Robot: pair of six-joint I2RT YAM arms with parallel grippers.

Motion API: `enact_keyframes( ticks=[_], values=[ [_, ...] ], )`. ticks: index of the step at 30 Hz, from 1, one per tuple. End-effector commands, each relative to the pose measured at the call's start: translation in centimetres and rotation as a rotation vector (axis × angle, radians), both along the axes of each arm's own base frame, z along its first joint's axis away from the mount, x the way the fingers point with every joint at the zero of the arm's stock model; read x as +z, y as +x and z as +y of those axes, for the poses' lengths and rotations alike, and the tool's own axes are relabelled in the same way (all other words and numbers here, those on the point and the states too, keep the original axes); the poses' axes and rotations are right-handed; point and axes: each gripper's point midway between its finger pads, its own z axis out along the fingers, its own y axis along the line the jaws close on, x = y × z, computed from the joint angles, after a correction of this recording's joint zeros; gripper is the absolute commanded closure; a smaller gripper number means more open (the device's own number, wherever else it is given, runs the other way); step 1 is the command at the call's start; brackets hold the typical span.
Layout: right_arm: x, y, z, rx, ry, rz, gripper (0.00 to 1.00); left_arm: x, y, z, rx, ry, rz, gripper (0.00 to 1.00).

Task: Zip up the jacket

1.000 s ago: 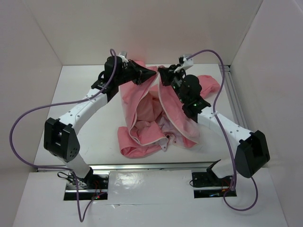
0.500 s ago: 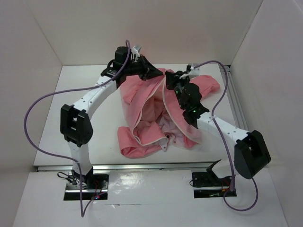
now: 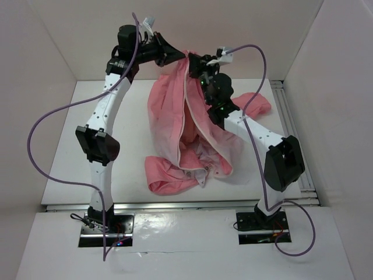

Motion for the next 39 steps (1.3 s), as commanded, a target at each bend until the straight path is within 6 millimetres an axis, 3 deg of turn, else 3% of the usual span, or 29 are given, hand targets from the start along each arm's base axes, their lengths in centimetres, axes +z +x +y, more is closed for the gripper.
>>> enact_keyframes(
  ticks=[1,3,4,5,6,7,8,9,10,11,12,13,15,16,19,23,25,26,31,35,39],
  values=[
    [12.5,-4.0,-1.6,0.033,0.132,-0.327,1.00,3.6,-0.9,0.6,-0.016,-0.014,-0.139,1.00],
    [14.8,-5.0,-1.6,0.051,0.131,-0.384,1.00,5.8,-2.1,0.8,-0.029,-0.035,-0.191,1.00],
    [14.7,-5.1,-1.1,0.071,0.101,-0.389,1.00,7.5,-3.4,0.9,-0.045,-0.051,-0.229,1.00],
    [15.9,-6.2,-1.5,0.079,0.112,-0.424,1.00,8.1,-4.5,0.1,-0.065,-0.057,-0.243,1.00],
    [14.9,-6.3,-1.4,0.082,0.088,-0.419,1.00,6.9,-4.9,-0.4,-0.078,-0.046,-0.216,1.00],
    [14.6,-7.1,-1.0,0.093,0.074,-0.425,1.00,8.0,-6.7,-0.6,-0.083,-0.042,-0.243,1.00],
    [15.7,-9.0,-1.8,0.093,0.092,-0.466,1.00,7.8,-7.2,-1.0,-0.070,-0.041,-0.237,1.00],
    [15.3,-9.6,-2.3,0.087,0.086,-0.471,1.00,5.4,-7.7,-2.4,-0.087,-0.019,-0.189,1.00],
    [12.4,-9.6,-1.7,0.101,0.061,-0.425,1.00,4.7,-8.3,-2.8,-0.084,-0.008,-0.181,1.00],
    [12.2,-10.1,-2.6,0.081,0.082,-0.433,1.00,5.4,-9.6,-2.9,-0.078,-0.013,-0.200,1.00],
    [12.6,-11.5,-3.5,0.079,0.092,-0.449,1.00,4.6,-10.1,-3.5,-0.076,-0.010,-0.190,1.00],
    [10.5,-11.3,-3.6,0.076,0.075,-0.411,1.00,1.3,-9.9,-3.6,-0.078,0.014,-0.126,1.00],
    [10.5,-12.8,-4.3,0.081,0.097,-0.419,1.00,-0.1,-10.6,-4.4,-0.087,0.010,-0.097,1.00],
    [9.3,-12.8,-4.3,0.083,0.084,-0.399,1.00,-2.3,-10.6,-4.6,-0.098,0.019,-0.049,1.00],
    [9.4,-14.7,-4.9,0.103,0.084,-0.413,1.00,-5.0,-11.1,-5.2,-0.099,0.032,0.007,1.00],
    [7.5,-16.1,-6.0,0.102,0.072,-0.366,1.00,-6.2,-11.4,-4.9,-0.093,0.056,0.013,1.00],
    [7.6,-17.2,-7.0,0.100,0.087,-0.363,1.00,-6.4,-11.7,-5.0,-0.093,0.067,0.001,1.00],
    [6.0,-17.0,-7.1,0.099,0.075,-0.315,1.00,-7.3,-11.9,-5.0,-0.095,0.083,0.021,1.00],
    [3.9,-17.7,-8.3,0.088,0.108,-0.249,1.00,-8.9,-11.8,-5.5,-0.105,0.094,0.047,1.00],
    [2.8,-17.6,-8.2,0.110,0.154,-0.202,1.00,-8.8,-12.4,-6.2,-0.112,0.106,0.043,1.00],
    [2.8,-17.5,-8.5,0.093,0.179,-0.166,1.00,-7.8,-13.2,-5.5,-0.090,0.100,0.017,1.00]
  ],
)
